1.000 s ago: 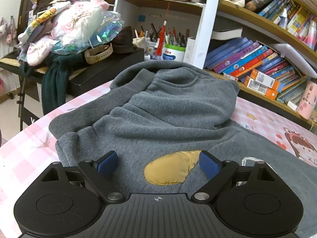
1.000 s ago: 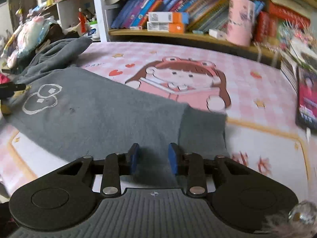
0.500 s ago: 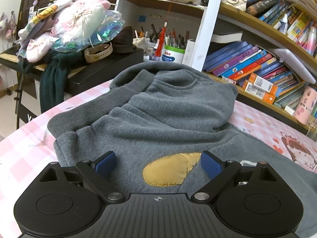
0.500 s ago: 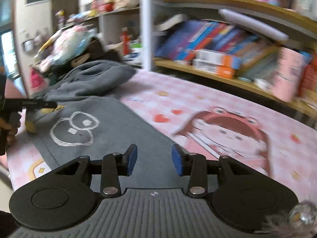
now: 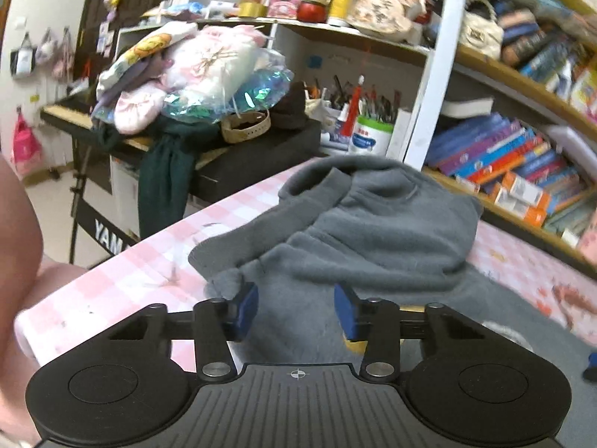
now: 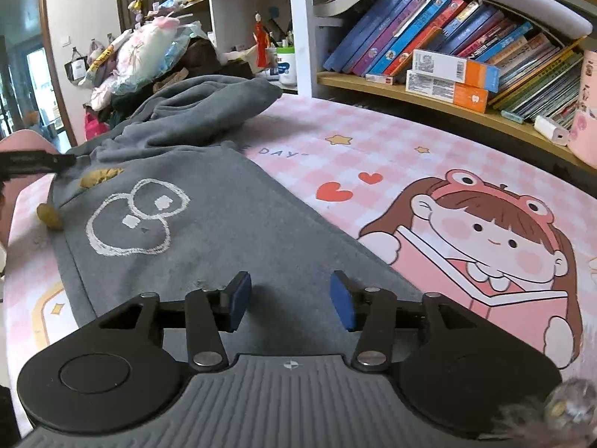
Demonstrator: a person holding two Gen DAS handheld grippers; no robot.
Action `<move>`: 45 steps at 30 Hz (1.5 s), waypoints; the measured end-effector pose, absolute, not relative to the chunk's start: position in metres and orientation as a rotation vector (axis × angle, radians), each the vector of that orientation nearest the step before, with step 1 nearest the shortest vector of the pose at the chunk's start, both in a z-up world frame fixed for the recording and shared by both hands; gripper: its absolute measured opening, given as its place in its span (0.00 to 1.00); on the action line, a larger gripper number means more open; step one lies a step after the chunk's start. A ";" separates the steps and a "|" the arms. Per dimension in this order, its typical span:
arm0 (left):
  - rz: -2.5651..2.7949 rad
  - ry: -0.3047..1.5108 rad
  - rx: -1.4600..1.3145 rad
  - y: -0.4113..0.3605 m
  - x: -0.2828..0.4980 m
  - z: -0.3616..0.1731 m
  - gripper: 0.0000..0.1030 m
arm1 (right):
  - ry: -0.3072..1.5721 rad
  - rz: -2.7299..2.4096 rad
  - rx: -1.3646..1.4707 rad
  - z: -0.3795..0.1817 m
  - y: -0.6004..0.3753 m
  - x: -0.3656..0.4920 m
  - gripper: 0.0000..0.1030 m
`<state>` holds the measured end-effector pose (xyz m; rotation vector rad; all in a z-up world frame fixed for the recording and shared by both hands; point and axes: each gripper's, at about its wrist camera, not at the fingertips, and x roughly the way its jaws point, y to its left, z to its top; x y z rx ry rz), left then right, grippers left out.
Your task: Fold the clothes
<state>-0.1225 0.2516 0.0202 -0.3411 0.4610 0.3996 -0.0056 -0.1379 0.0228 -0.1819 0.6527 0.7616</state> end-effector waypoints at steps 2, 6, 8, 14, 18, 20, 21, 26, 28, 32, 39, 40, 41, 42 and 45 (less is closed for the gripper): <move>0.375 0.484 -0.345 0.252 -0.113 0.019 0.36 | 0.649 0.758 -0.196 0.023 -0.138 -0.008 0.44; 0.398 0.590 -0.306 0.255 -0.088 0.007 0.35 | 0.642 0.754 -0.213 0.022 -0.139 -0.010 0.46; 0.437 0.597 -0.331 0.263 -0.087 0.010 0.36 | 0.643 0.755 -0.201 0.021 -0.141 -0.010 0.47; 0.393 0.505 -0.119 0.220 -0.055 0.063 0.51 | 0.628 0.768 -0.227 0.019 -0.136 -0.014 0.58; 0.263 0.491 0.095 0.162 0.005 0.079 0.68 | 0.621 0.777 -0.225 0.017 -0.135 -0.015 0.60; 0.217 0.490 0.253 0.125 0.038 0.077 0.76 | 0.617 0.781 -0.223 0.017 -0.135 -0.016 0.63; 0.195 0.497 0.332 0.108 0.055 0.072 0.77 | 0.616 0.783 -0.222 0.017 -0.135 -0.016 0.65; 0.261 0.556 0.739 0.047 0.129 0.032 0.77 | 0.612 0.787 -0.224 0.016 -0.135 -0.016 0.66; 0.285 0.590 0.803 0.046 0.144 0.022 0.77 | 0.612 0.787 -0.224 0.016 -0.135 -0.017 0.66; 0.323 0.658 0.860 0.059 0.160 0.007 0.77 | 0.612 0.788 -0.222 0.016 -0.135 -0.016 0.67; 0.347 0.682 0.766 0.091 0.163 0.012 0.20 | 0.611 0.789 -0.224 0.016 -0.135 -0.017 0.67; 0.327 0.631 0.696 0.098 0.154 0.024 0.17 | 0.611 0.789 -0.223 0.016 -0.135 -0.017 0.67; 0.299 0.564 0.627 0.102 0.139 0.036 0.16 | 0.611 0.789 -0.223 0.016 -0.135 -0.017 0.67; 0.269 0.495 0.558 0.106 0.123 0.049 0.16 | 0.612 0.789 -0.222 0.016 -0.135 -0.017 0.67; 0.142 0.271 0.411 0.104 0.052 0.081 0.15 | 0.612 0.789 -0.223 0.016 -0.135 -0.018 0.67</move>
